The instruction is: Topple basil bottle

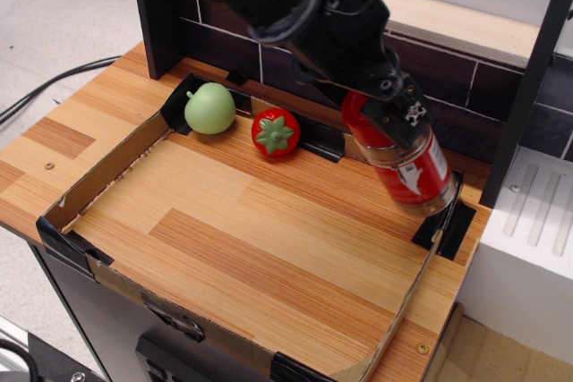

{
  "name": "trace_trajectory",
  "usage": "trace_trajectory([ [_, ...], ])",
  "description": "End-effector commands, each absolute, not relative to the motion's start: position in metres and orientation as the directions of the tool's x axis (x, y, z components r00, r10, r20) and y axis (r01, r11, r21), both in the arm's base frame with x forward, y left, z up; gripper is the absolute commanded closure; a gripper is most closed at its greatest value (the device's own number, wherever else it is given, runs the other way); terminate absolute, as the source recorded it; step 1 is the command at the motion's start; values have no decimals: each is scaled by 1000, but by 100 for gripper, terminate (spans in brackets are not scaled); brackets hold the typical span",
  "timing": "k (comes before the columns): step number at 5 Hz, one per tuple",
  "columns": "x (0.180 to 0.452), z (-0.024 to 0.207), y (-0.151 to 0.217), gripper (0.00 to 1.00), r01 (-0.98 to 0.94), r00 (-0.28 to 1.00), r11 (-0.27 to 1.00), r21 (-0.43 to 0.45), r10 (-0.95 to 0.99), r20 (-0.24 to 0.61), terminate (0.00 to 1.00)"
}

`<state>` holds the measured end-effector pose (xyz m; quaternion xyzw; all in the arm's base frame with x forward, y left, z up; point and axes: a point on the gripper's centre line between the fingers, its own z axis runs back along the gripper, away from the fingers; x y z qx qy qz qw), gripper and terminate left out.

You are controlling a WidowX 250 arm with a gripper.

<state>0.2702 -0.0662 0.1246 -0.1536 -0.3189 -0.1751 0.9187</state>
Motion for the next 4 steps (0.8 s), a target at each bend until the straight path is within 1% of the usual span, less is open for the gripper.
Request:
trace_trajectory([
  [1,268,111,-56,100,377,680,922,-89,-210,703,0],
  [2,264,102,-51,100,363,691,929,-72,-217,690,0],
  [3,261,89,-45,100,338,710,940,-40,-227,667,0],
  [4,254,80,-39,100,318,714,948,-8,-234,660,0],
])
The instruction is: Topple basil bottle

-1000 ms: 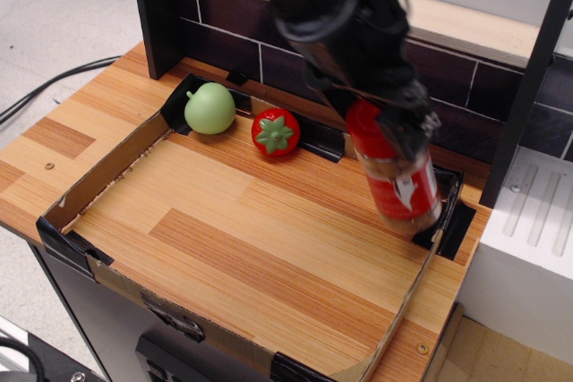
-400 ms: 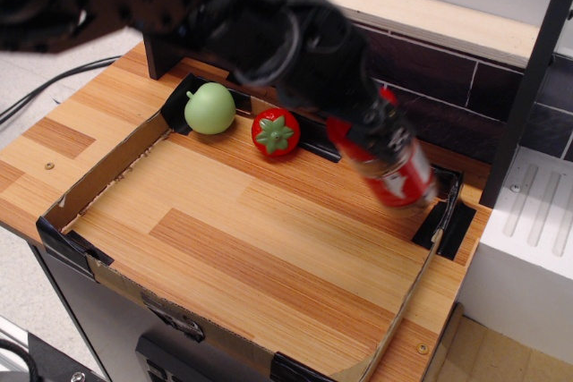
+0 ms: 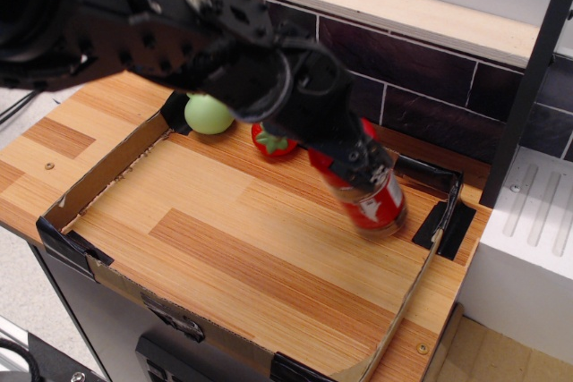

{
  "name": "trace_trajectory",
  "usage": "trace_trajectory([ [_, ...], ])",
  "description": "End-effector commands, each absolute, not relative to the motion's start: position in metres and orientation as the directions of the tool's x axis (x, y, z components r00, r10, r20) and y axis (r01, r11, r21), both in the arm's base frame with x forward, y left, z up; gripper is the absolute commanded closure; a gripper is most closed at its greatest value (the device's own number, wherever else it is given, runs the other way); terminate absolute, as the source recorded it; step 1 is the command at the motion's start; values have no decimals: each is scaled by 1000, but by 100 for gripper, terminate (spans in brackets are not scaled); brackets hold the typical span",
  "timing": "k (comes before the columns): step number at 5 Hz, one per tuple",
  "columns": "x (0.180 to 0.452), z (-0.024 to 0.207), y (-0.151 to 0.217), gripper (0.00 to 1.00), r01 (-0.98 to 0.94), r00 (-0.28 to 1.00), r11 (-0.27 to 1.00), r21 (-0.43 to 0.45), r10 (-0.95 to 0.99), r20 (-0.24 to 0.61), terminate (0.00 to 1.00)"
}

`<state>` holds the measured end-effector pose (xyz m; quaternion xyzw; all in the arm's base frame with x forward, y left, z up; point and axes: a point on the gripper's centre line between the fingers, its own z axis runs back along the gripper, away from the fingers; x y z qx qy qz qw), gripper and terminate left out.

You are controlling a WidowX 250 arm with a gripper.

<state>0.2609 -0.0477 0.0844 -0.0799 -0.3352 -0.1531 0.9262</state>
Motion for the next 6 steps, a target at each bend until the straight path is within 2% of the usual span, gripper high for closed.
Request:
trace_trajectory([
  [1,245,71,-30,100,315,741,949,4,-249,624,0],
  [3,218,68,-8,100,284,829,959,0,-245,503,0],
  [4,215,59,-4,100,180,885,981,71,-193,423,0],
  [5,222,48,-1,100,96,911,991,98,-127,391,0],
  [6,224,42,-3,100,78,938,994,82,-101,333,0],
])
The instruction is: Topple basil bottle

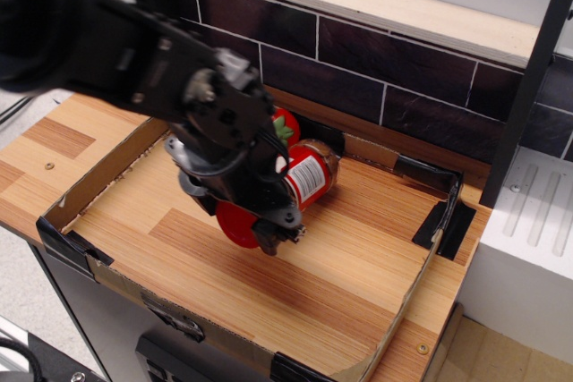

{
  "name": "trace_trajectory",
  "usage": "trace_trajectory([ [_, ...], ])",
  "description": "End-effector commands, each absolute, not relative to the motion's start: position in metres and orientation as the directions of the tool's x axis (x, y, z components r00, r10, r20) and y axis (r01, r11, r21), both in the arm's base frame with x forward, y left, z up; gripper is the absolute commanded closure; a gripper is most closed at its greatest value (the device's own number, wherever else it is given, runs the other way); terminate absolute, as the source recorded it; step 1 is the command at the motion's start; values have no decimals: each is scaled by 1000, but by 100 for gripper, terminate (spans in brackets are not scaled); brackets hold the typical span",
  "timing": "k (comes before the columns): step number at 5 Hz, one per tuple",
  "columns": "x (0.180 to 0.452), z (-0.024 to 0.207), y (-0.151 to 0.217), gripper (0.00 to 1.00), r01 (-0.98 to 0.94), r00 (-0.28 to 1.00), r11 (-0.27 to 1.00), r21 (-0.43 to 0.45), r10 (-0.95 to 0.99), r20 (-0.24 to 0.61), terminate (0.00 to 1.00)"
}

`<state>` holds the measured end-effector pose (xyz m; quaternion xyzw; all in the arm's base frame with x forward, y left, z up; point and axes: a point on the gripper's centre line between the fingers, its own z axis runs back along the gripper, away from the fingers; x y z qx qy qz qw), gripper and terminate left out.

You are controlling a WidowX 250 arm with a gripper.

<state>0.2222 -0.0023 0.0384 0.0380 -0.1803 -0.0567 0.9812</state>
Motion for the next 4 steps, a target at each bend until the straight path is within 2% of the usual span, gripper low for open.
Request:
trace_trajectory([
  [1,221,43,-5,100,91,946,995,32,-96,309,0],
  [2,215,50,-6,0,110,958,994,-12,-103,267,0],
  [3,214,63,-10,0,58,980,992,-115,-35,198,0],
  [4,215,78,-15,0,2,969,997,-83,19,247,100],
])
